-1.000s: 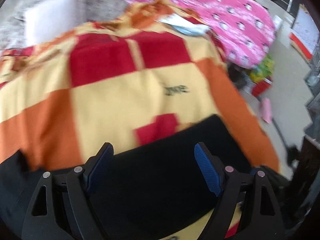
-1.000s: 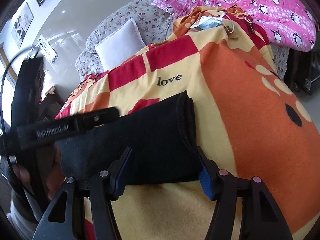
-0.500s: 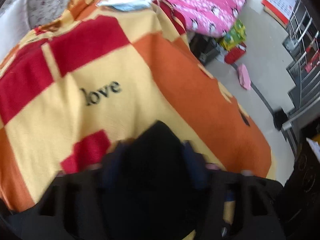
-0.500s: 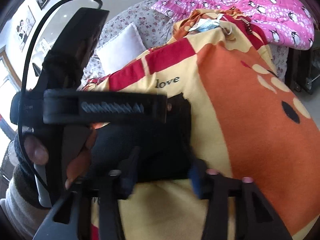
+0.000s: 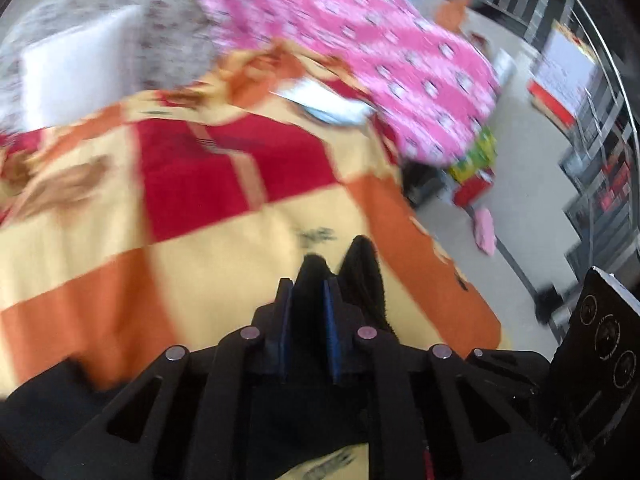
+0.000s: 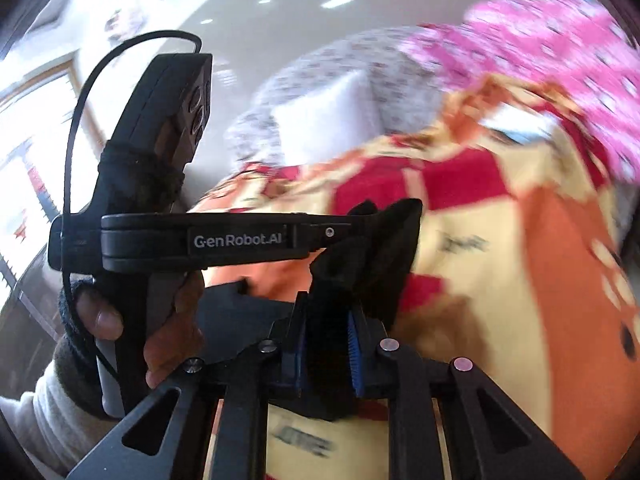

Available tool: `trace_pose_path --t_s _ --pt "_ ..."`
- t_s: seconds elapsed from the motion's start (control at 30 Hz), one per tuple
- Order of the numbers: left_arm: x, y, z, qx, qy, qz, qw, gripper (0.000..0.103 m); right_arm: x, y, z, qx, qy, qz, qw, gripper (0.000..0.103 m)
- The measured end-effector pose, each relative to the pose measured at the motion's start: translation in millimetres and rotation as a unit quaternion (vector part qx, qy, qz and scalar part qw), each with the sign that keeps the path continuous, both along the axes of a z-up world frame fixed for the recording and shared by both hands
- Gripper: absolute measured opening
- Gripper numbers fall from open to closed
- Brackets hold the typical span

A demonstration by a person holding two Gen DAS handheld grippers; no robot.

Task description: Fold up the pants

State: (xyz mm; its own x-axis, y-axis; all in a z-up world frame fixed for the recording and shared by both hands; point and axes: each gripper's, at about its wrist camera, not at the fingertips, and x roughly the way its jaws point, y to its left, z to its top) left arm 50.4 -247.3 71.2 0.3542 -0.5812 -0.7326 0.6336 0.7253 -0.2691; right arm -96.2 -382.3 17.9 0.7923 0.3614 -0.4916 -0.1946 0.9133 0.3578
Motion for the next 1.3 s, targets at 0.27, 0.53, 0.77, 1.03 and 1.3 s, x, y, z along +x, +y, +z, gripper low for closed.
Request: trace_pose_path --t_s 0.27,0.53,0.77,1.03,1.3 --pt "0.2 143.0 -23.7 0.019 -0.001 0.161 0.9867 0.038 45.6 119.9 -28.4 -0.024 0.04 0.136 0.99 0.016" --pt "-19.2 178.9 -59.2 0.019 0.043 0.197 0.9792 0.054 46.3 146.1 -45.4 -0.002 0.095 0.191 0.977 0.052" --pt "-29.6 157.5 -78.8 0.013 0.057 0.194 0.9793 0.071 45.3 82.1 -32.5 -0.039 0.084 0.052 0.994 0.039" --pt "-30.7 119.7 -93.1 0.042 0.058 0.167 0.9834 0.012 55.5 60.4 -52.0 -0.044 0.105 0.02 0.993 0.036" --pt "-39.4 152.7 -66.5 0.027 0.03 0.178 0.9832 0.011 58.9 91.8 -31.3 -0.053 0.08 0.06 0.994 0.037"
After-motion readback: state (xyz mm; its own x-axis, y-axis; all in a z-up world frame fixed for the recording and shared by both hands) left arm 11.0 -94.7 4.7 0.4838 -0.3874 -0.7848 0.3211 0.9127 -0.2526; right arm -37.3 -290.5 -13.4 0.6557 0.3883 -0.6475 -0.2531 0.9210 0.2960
